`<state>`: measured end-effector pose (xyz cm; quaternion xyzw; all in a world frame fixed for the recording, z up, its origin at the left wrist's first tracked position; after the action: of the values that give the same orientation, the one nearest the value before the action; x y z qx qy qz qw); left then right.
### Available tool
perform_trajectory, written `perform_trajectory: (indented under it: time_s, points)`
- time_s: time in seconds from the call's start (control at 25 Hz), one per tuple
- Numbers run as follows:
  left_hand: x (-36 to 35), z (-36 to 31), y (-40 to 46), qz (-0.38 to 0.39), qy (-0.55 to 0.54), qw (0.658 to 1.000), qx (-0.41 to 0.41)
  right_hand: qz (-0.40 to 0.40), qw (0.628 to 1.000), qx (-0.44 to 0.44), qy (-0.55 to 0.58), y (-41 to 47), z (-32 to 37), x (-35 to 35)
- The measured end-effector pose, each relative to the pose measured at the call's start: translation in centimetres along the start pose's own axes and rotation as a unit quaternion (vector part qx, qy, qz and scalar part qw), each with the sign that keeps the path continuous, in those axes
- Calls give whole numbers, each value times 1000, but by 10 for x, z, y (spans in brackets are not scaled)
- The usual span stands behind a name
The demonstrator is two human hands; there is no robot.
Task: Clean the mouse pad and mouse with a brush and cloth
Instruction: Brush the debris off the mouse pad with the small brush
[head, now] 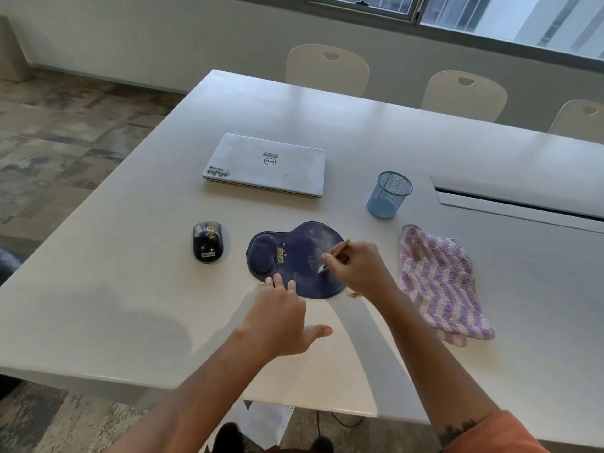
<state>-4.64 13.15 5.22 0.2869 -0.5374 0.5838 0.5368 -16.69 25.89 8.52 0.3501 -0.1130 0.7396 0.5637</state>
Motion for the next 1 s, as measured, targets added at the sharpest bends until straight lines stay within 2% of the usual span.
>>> perform_trajectory:
  time_s: [0.16, 0.24, 0.4, 0.64, 0.8, 1.0]
  points:
    - [4, 1, -3, -1, 3, 1000, 2, 51, 994, -91, -20, -20, -37, 18]
    - [3, 0, -2, 1, 0, 1000, 0, 62, 991, -109, -45, -20, -41, 30]
    - [0, -1, 1, -1, 2, 1000, -8, 4, 999, -42, 20, -7, -7, 24]
    - [1, 0, 0, -7, 4, 1000, -9, 31, 996, -86, -24, -14, -30, 27]
    - [-4, -2, 6, -4, 3, 1000, -9, -5, 998, -53, 31, 5, -9, 14]
    - [-3, -2, 5, 1, 2, 1000, -7, -5, 998, 17, 54, 31, 12, -5]
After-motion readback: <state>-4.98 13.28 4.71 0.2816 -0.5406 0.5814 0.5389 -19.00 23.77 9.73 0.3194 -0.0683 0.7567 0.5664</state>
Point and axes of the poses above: each hand's wrist, its own y-axis towards the middle knuckle, its own x-axis out of the back of the hand, z = x × y, the point moved 8 cm from there along y, towards the middle knuckle, and after that the axes turned 12 degrees about y, right-handed, at the moved point
